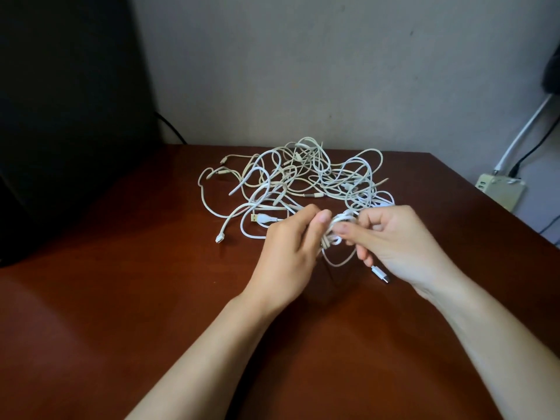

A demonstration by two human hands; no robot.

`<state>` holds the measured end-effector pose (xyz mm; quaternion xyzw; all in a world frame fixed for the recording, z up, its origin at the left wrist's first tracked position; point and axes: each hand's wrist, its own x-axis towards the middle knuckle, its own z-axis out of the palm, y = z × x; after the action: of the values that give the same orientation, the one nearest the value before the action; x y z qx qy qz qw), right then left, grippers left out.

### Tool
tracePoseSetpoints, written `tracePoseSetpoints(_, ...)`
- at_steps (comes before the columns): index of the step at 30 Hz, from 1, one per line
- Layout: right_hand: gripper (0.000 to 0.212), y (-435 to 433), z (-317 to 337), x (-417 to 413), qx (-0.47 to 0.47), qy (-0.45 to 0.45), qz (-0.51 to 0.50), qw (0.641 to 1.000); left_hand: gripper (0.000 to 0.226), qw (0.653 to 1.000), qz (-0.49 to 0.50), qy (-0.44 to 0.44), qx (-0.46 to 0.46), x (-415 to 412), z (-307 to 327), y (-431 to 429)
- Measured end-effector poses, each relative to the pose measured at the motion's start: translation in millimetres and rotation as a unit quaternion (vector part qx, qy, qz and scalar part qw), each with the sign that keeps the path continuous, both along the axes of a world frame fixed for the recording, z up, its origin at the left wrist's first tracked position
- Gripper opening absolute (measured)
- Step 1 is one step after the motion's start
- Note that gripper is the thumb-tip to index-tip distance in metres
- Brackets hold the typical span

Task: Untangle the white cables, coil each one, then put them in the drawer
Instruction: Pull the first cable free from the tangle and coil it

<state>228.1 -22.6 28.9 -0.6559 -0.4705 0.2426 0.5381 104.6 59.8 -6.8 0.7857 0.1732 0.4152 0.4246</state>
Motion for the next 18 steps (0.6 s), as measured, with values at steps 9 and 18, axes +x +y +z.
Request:
tracePoseSetpoints(9,0.007,3.2,-7.3,-7.2,0.155,-0.025,0.028,0.987,0.041,0.977,-0.082,-0.069,-0.183,3.6,9.0,-6.3)
tracePoseSetpoints(18,0.018,5.9,-5.7,-7.7,0.173,0.021,0.011,0.985,0.019,0.978,-0.135,-0.042,-0.153,1.2,7.2,-3.6)
